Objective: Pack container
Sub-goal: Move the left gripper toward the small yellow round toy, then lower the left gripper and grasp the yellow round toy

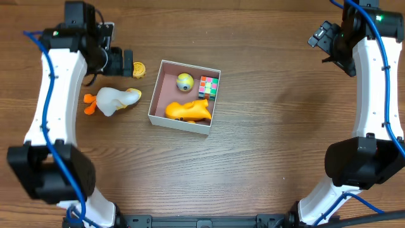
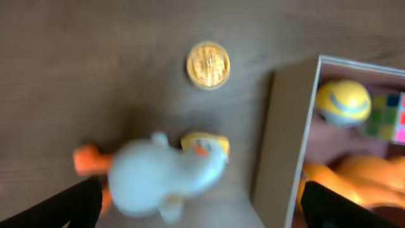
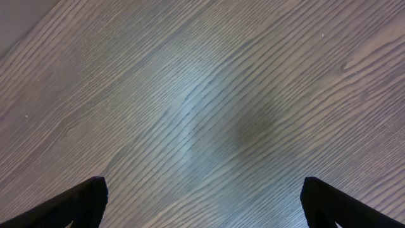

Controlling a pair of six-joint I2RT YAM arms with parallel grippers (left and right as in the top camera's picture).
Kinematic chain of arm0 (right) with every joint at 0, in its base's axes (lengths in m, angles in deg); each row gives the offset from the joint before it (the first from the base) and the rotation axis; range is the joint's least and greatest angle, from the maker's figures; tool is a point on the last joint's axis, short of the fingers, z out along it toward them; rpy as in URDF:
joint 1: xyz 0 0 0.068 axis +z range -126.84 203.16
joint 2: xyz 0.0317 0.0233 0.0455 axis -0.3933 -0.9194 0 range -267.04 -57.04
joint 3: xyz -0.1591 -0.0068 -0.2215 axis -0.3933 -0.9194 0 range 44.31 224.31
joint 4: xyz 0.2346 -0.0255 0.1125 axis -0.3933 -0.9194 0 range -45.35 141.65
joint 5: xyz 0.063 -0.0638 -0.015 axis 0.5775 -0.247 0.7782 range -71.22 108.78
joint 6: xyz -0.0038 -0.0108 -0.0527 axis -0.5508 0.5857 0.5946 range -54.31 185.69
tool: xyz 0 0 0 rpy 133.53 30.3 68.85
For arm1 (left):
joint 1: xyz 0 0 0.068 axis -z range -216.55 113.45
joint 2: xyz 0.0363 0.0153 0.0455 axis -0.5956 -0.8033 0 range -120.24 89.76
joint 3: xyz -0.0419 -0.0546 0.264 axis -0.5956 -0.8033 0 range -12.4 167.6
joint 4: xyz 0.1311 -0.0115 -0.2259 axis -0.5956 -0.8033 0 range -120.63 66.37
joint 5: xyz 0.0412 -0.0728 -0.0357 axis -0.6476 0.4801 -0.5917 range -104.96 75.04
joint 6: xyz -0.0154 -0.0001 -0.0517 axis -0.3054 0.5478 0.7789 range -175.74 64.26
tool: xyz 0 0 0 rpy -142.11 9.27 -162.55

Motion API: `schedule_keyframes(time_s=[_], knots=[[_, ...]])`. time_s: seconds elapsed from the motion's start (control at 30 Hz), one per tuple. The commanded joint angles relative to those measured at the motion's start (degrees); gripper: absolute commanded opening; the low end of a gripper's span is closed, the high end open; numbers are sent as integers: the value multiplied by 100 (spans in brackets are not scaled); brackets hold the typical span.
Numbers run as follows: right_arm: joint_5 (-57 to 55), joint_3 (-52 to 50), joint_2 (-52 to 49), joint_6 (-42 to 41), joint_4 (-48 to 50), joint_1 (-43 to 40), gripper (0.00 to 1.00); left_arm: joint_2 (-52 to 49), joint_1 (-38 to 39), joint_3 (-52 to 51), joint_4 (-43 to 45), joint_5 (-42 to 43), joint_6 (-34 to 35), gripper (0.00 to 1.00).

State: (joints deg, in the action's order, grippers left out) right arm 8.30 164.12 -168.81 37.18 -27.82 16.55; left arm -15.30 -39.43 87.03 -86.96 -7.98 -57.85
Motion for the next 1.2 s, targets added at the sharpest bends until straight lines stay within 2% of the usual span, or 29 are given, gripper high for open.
schedule_keyframes(time_s=[0.0,0.2,0.4,0.67,1.17], knots=[[-17,9,85,-24,26,15,100,-74,28,350,597,-133,-828,100],[-17,9,85,-24,28,15,100,-258,33,350,1491,273,-1287,100],[-15,9,85,-24,26,15,100,-1008,68,350,1602,310,-1311,100],[-17,9,85,-24,28,15,100,-1840,310,350,1904,164,-920,100],[-17,9,85,-24,26,15,100,-2312,446,348,2000,162,-168,100]])
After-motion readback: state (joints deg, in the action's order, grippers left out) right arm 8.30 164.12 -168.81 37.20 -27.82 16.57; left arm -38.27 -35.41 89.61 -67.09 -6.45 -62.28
